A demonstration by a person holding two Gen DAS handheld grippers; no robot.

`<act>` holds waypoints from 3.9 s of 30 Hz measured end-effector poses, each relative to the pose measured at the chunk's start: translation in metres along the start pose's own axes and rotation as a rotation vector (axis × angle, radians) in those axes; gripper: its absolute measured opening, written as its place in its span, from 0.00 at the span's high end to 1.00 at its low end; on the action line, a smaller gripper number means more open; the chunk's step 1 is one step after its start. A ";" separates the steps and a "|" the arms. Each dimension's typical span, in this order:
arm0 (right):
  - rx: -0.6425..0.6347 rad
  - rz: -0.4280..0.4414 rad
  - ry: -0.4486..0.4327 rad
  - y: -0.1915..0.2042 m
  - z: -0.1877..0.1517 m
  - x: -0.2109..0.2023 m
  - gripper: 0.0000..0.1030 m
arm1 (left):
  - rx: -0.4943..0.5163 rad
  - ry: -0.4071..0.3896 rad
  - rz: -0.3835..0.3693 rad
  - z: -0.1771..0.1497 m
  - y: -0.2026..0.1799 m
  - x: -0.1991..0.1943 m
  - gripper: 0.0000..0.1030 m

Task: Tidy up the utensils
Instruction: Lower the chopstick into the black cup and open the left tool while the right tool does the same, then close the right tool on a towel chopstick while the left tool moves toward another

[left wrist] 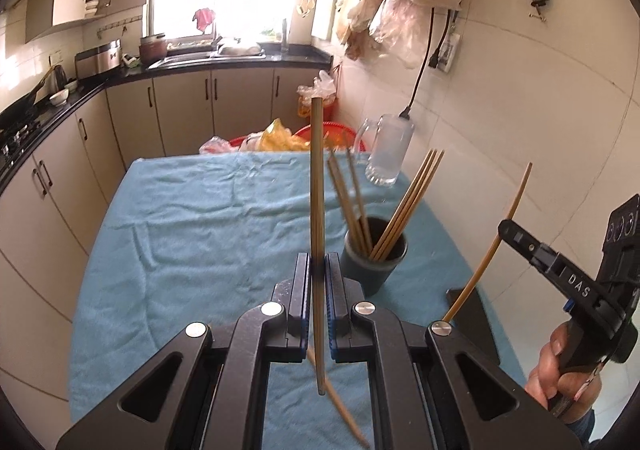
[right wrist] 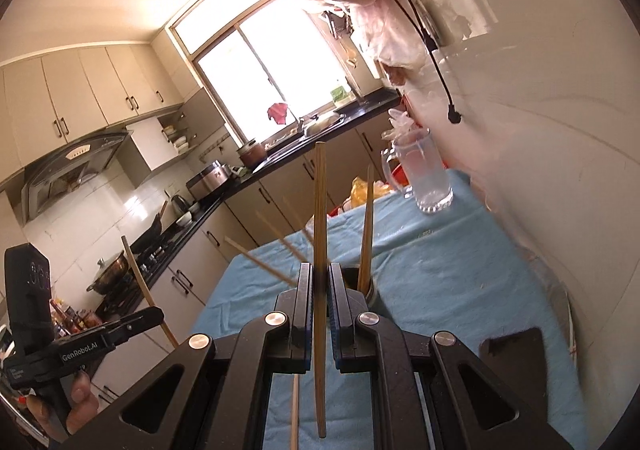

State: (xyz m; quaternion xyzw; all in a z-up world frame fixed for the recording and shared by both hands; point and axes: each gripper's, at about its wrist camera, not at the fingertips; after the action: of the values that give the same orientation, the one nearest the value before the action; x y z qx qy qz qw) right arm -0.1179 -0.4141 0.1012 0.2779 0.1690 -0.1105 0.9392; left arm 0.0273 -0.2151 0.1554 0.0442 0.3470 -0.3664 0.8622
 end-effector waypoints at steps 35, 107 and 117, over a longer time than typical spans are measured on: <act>0.001 -0.132 -0.046 -0.014 0.068 0.099 0.93 | -0.068 -0.061 -0.064 0.079 -0.023 0.117 0.94; -0.327 -0.293 0.285 0.063 -0.115 0.065 0.09 | -0.303 0.079 0.254 -0.160 0.152 0.008 0.23; -0.236 -0.099 0.476 0.063 -0.120 0.105 0.43 | -0.320 0.150 0.251 -0.185 0.173 0.036 0.23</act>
State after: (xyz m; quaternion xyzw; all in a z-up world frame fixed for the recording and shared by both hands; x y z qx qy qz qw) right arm -0.0330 -0.3071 -0.0027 0.1762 0.4101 -0.0673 0.8923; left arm 0.0547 -0.0498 -0.0378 -0.0233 0.4557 -0.1922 0.8688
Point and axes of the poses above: each gripper's, at about its wrist camera, not at the fingertips, and x roughly the way its jaws point, y to its left, z to its top, and after that the axes turned 4 degrees about -z, right-handed
